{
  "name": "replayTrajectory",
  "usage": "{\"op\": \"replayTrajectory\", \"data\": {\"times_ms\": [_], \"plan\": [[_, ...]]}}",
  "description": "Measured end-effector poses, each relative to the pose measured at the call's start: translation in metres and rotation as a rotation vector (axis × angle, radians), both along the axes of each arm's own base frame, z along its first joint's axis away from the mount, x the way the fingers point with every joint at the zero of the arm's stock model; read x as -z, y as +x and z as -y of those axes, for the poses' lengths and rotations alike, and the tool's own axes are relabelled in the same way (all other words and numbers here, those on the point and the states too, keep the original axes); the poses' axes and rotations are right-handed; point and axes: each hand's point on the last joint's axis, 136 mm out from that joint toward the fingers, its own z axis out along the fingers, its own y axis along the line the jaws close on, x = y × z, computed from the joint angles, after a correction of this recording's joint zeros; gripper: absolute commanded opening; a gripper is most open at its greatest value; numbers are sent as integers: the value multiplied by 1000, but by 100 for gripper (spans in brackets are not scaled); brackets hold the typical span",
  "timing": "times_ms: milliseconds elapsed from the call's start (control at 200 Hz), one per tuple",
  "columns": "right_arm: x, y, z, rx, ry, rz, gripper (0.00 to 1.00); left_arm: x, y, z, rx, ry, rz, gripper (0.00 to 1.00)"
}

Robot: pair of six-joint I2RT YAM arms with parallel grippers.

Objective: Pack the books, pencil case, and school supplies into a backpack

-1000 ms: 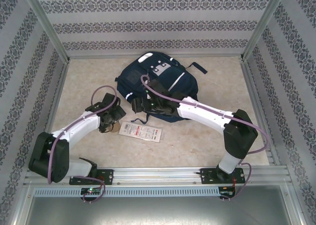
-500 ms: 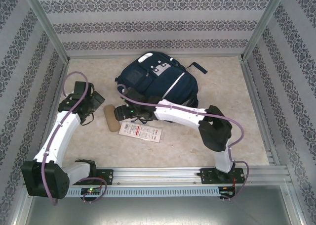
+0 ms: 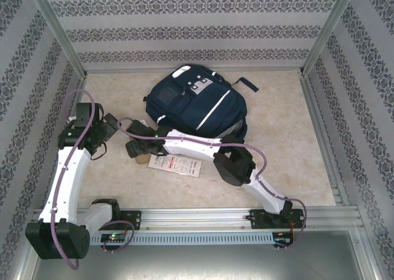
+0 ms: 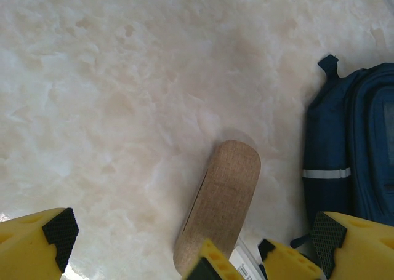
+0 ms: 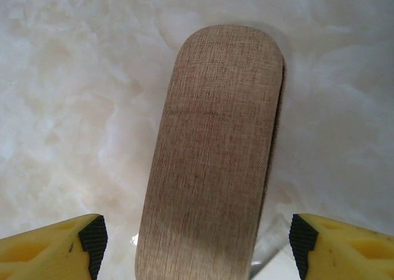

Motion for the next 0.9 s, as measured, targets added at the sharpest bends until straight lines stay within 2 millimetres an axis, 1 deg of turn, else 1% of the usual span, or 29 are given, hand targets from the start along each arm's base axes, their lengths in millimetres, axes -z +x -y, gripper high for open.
{"op": "replayTrajectory", "data": {"times_ms": [135, 255, 345, 380, 440, 495, 640, 754, 899], "plan": [[20, 2, -4, 1, -33, -16, 81, 2, -6, 1, 3, -11, -3, 100], [39, 3, -6, 0, -64, -33, 80, 7, -10, 3, 8, -20, -18, 100], [48, 3, -6, 0, -85, -43, 80, 11, -12, 5, 14, -25, -30, 100], [48, 4, -6, 2, -90, -43, 79, 12, -13, 5, 14, -25, -33, 100], [45, 4, -6, 0, -90, -43, 73, 12, -13, 5, 16, -29, -33, 99], [44, 4, -6, 0, -91, -42, 69, 12, -13, 6, 18, -31, -33, 100], [43, 4, -6, -19, -97, -33, 55, 12, -13, 6, 20, -36, -32, 100], [41, 3, -5, -21, -98, -32, 52, 12, -13, 6, 24, -35, -34, 100], [37, -1, 4, -20, -112, -39, 51, 14, -11, 9, 37, -49, -40, 100]]}}
